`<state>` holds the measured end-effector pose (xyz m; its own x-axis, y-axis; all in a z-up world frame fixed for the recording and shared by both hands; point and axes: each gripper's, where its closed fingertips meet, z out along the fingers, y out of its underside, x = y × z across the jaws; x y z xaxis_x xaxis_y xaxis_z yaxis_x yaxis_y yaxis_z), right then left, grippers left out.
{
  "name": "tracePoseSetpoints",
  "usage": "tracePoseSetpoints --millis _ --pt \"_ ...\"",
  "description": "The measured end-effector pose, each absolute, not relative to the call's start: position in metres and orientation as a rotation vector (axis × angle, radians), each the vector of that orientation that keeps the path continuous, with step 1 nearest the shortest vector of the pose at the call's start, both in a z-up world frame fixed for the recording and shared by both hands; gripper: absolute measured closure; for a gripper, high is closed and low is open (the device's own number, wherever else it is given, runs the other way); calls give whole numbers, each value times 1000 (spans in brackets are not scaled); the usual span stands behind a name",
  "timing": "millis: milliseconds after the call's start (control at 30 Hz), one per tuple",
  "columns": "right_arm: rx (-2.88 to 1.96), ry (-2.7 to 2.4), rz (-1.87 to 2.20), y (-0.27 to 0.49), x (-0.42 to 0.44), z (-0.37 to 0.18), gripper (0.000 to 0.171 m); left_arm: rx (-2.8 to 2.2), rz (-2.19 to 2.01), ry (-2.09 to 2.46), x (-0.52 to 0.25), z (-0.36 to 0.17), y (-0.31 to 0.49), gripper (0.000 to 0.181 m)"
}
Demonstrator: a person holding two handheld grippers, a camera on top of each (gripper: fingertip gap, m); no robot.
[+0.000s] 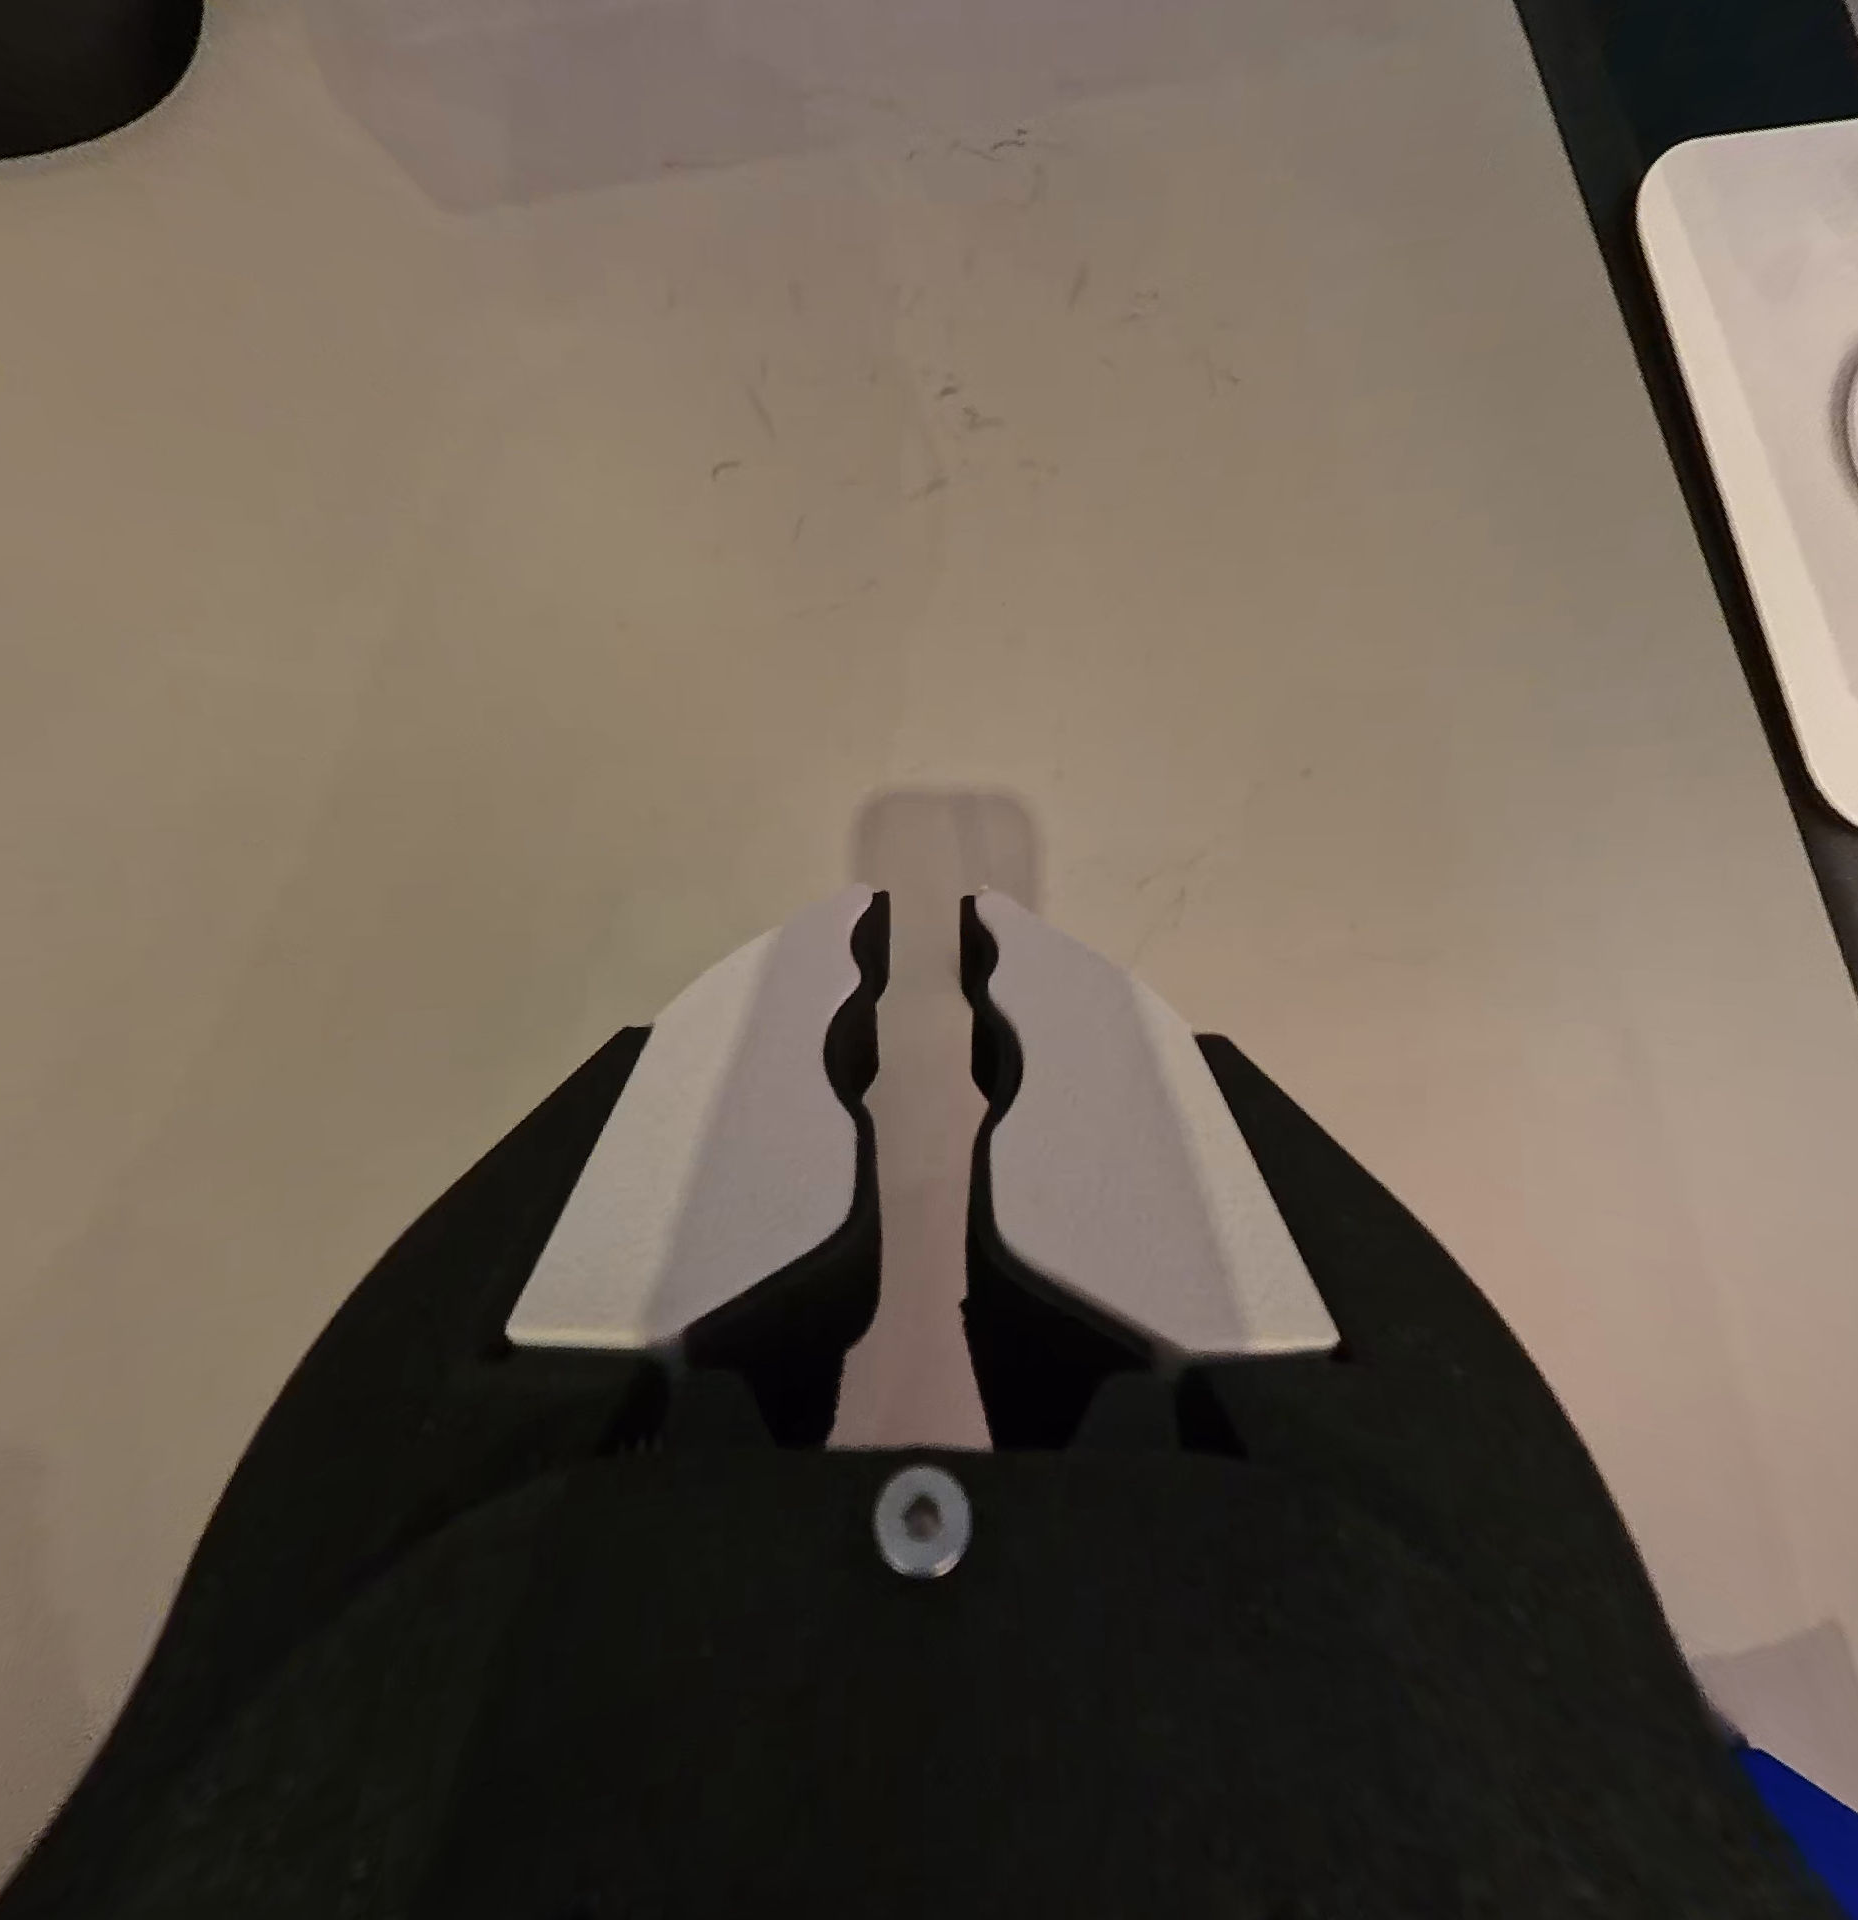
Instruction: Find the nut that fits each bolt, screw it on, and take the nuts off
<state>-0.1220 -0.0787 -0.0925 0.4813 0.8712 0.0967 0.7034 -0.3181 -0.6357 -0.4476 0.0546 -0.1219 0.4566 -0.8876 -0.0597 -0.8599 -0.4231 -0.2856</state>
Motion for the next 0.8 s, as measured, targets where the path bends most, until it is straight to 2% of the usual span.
tracePoseSetpoints --millis 100,500,667,700,800 --pt "-2066 -1284 324 -75 -122 -88 164 -2462 -147 1513 -451 -132 56 149" --pt "-2081 -1305 333 -77 -120 -90 164 -2535 -95 1498 -459 -149 63 150" --pt "-2080 -1311 329 -78 -120 -90 164 -2533 -135 1504 -457 -149 61 159" --pt "-2081 -1312 331 -78 -120 -90 164 -2535 -136 1500 -458 -149 61 167" --pt "-2085 -1317 326 -78 -120 -91 164 -2538 -116 1494 -461 -149 63 167"
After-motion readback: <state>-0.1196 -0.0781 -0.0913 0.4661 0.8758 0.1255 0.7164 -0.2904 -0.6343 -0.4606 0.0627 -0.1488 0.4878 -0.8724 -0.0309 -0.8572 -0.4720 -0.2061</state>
